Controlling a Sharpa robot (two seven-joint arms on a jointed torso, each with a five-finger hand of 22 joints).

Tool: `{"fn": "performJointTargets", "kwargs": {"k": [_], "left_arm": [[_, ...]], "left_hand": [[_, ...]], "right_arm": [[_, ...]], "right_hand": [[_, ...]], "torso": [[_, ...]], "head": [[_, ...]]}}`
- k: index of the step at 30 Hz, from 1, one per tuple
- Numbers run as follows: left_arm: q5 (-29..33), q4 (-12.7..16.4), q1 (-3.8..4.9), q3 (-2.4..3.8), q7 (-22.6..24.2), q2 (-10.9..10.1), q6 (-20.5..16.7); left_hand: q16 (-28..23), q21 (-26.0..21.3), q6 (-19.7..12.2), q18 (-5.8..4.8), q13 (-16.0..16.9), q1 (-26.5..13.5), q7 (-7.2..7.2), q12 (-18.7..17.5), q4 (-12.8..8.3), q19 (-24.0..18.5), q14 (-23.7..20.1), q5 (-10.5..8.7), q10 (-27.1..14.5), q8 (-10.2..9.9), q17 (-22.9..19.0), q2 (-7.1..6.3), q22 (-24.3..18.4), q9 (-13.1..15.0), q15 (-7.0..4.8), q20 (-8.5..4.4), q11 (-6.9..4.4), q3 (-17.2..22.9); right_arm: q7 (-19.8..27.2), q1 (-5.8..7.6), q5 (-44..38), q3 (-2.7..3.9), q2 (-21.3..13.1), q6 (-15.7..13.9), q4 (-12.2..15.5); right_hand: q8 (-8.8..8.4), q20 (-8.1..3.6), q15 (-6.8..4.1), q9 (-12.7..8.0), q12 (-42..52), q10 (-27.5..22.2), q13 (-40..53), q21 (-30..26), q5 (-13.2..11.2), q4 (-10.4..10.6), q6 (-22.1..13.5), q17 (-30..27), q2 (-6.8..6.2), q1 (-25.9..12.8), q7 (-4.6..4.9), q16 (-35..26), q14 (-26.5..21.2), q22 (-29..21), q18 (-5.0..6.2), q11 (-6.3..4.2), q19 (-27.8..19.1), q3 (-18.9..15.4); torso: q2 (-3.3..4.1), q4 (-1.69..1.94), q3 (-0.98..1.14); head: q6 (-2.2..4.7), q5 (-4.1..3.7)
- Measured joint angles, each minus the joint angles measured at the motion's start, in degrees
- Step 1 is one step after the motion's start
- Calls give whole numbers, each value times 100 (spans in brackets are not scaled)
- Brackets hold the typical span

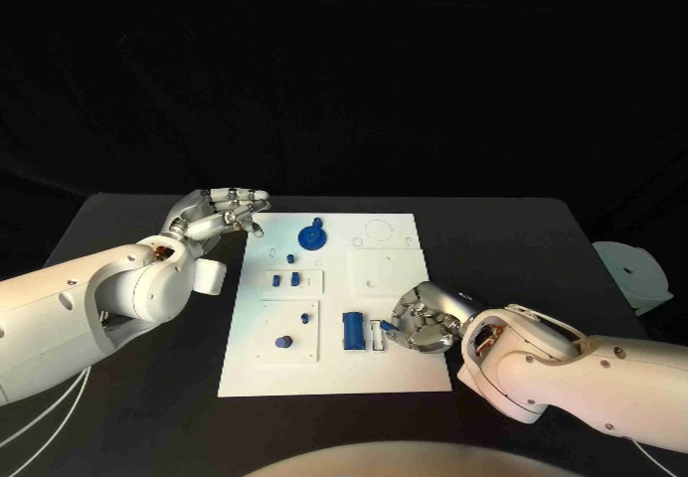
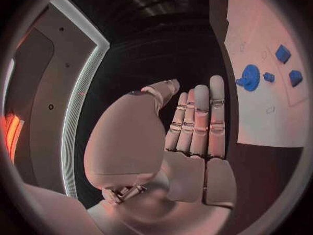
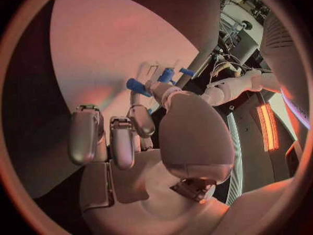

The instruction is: Assemble the parts on the task board

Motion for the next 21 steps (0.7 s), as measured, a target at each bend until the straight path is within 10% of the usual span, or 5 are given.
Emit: {"fn": "performJointTargets", "kwargs": {"k": [21], "left_arm": [[0,14,0,0,2,-4,4]], "left_hand": [[0,0,0,0,-1,0,0,0,0,0,0,0,0,0,0,0,0,-1,0,0,0,0]], "right_arm": [[66,-89,472,9,361,134,-354]], "right_hand": [[97,0,-4,63,159,66,154,88,295,429,90,-1,-14,-604,-47,22,-4,-1,0,-14,0,-329]], "torso": [[1,5,2]], "head": [[-27,12]]}}
